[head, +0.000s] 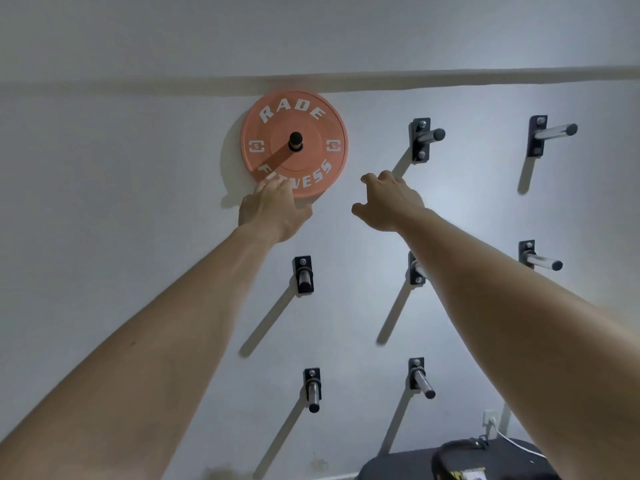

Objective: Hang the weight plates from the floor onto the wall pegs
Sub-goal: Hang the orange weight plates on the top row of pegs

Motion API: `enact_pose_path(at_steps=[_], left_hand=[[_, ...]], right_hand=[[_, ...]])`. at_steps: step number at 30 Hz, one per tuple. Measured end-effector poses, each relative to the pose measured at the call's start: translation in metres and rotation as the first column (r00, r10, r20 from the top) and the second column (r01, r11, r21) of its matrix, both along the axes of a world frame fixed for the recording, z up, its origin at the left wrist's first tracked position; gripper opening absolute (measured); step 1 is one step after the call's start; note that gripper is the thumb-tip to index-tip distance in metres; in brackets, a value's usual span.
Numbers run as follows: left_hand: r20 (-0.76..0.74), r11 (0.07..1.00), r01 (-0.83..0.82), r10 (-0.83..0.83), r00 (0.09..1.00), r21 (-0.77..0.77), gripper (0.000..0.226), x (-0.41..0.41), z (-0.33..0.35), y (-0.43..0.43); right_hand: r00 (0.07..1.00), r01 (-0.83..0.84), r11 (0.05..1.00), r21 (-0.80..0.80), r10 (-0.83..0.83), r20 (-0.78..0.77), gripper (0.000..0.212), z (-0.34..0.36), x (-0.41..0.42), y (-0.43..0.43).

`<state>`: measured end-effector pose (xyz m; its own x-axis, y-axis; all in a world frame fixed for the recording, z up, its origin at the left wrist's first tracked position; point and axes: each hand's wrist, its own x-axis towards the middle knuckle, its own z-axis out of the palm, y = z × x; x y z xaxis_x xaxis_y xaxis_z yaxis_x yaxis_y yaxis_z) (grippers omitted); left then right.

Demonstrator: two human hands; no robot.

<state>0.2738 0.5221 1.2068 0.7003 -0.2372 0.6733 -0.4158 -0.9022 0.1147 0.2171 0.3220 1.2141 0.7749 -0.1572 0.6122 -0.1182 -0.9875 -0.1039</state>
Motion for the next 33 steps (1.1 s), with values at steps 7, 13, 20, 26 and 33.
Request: enact_pose_path(at_steps=[7, 13, 20, 26, 33], left_hand=[[-0.162, 0.997, 0.077, -0.074, 0.984, 0.011, 0.06, -0.001, -0.084, -0.004], [-0.336, 0.981, 0.133, -0.079, 0.939, 0.142, 0.06, 0.005, -0.203, -0.024], [-0.522, 0.962, 0.2, -0.075, 0.849, 0.187, 0.06, 0.011, -0.341, -0.083], [-0.7, 0.939, 0.266, -0.04, 0.713, 0.217, 0.057, -0.006, -0.494, -0.15], [-0.864, 0.913, 0.341, 0.022, 0.503, 0.221, 0.043, -0.063, -0.682, -0.223]], right_hand=[[0.988, 0.038, 0.997, 0.06, -0.028, -0.154, 0.06, -0.087, -0.005, 0.007], [0.941, 0.094, 0.991, 0.094, -0.058, -0.334, 0.053, -0.208, -0.006, -0.019], [0.857, 0.147, 0.976, 0.158, -0.045, -0.514, 0.054, -0.361, -0.008, -0.072], [0.751, 0.191, 0.946, 0.264, 0.033, -0.66, 0.051, -0.516, -0.028, -0.128], [0.593, 0.354, 0.877, 0.324, 0.057, -0.803, 0.053, -0.709, -0.101, -0.205]])
